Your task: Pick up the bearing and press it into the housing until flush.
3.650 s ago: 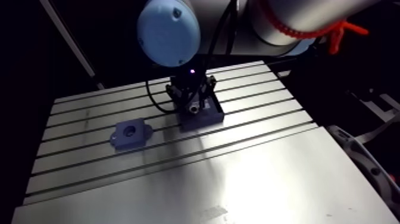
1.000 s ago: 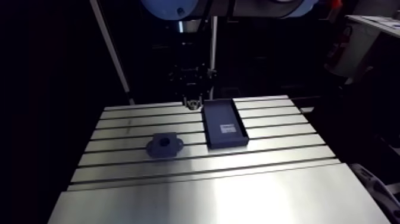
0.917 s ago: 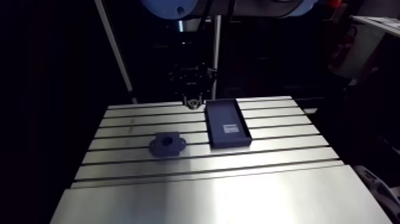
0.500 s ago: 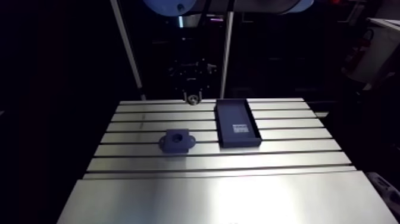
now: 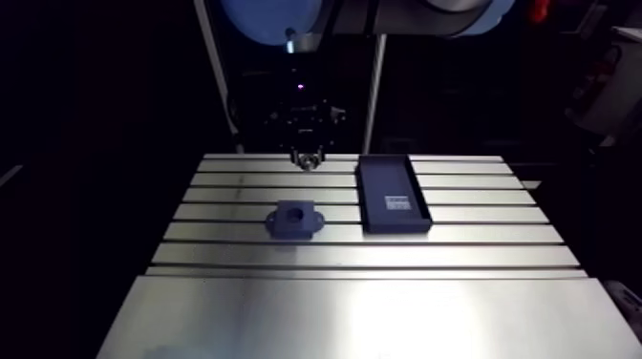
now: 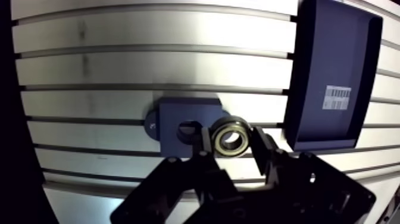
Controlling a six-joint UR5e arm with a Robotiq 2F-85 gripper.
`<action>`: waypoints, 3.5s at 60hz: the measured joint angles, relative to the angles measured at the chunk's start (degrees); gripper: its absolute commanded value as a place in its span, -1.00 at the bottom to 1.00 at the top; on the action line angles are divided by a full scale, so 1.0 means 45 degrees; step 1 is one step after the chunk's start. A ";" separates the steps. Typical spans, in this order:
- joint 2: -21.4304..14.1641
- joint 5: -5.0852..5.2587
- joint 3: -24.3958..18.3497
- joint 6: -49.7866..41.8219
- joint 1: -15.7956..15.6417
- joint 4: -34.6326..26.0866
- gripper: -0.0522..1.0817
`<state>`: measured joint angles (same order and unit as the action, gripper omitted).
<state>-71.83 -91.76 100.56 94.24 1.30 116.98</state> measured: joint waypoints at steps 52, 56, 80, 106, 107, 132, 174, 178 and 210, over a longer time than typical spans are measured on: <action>0.0846 -0.0001 0.0714 -0.0168 -0.0617 0.1058 0.29; 0.0866 0.0003 0.0734 -0.0169 -0.0638 0.1068 0.29; 0.0903 0.0019 0.0769 -0.0204 -0.0678 0.1082 0.30; 0.0878 -0.0013 0.0951 -0.0165 -0.0680 0.1098 0.29; 0.0876 -0.0014 0.0961 -0.0159 -0.0680 0.1101 0.29; 0.0870 -0.0028 0.1181 -0.0074 -0.0679 0.1122 0.29; 0.0920 -0.0041 0.1368 -0.0040 -0.0699 0.1140 0.30; 0.0924 -0.0044 0.1382 -0.0040 -0.0699 0.1140 0.30; 0.0973 -0.0057 0.1447 -0.0061 -0.0699 0.1144 0.30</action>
<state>-67.45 -92.02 107.07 93.97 -1.84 122.13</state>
